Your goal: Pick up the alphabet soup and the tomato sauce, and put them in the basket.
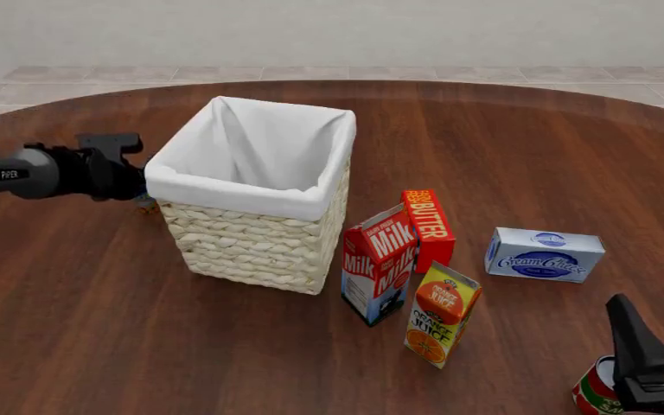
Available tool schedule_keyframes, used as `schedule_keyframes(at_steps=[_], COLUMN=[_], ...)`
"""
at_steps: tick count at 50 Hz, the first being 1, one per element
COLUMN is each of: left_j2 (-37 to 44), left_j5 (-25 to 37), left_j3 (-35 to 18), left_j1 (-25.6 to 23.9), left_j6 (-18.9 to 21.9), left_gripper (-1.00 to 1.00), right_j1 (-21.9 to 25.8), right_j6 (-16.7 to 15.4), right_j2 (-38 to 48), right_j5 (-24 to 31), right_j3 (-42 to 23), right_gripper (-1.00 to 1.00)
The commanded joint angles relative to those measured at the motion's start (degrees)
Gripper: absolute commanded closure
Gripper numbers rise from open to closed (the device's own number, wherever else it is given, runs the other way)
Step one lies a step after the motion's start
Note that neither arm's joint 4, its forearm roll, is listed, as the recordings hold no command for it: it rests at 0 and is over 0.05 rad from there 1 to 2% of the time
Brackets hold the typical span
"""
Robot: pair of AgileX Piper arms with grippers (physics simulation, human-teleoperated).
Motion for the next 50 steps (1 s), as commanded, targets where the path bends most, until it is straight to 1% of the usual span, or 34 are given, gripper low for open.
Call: schedule_keyframes(at_steps=[1,8,11,12,13,32,43,50], left_j2=[3.3,3.8,3.5,3.5,3.4,2.3,-1.8,-4.2], left_j5=[-0.6,-1.0,-1.2,-1.2,-1.1,-0.5,0.6,1.0], left_j3=[0.1,0.3,0.4,0.4,0.2,-0.2,0.3,0.7], left_j1=[0.4,0.6,0.0,0.0,0.2,-0.1,-1.2,-1.0], left_j6=[-0.1,0.0,-0.7,-0.4,0.1,0.2,0.2,0.1], left_gripper=[-1.0,-1.0,-1.0,1.0,1.0,1.0,1.0,1.0], right_j1=[0.0,-0.1,0.0,0.0,0.0,0.0,0.2,0.3], right_j6=[0.1,0.1,0.0,0.0,0.0,0.0,-0.1,-0.2], right_j2=[0.0,0.0,0.1,0.1,0.1,0.2,-0.1,-0.4], right_j5=[0.0,-0.1,-0.1,-0.1,-0.1,-0.2,0.1,0.3], right_j3=[0.0,0.0,0.0,0.0,0.0,0.0,0.0,0.0], right_gripper=[-1.0,-1.0,-1.0,-1.0,-1.0,-1.0,-1.0,-1.0])
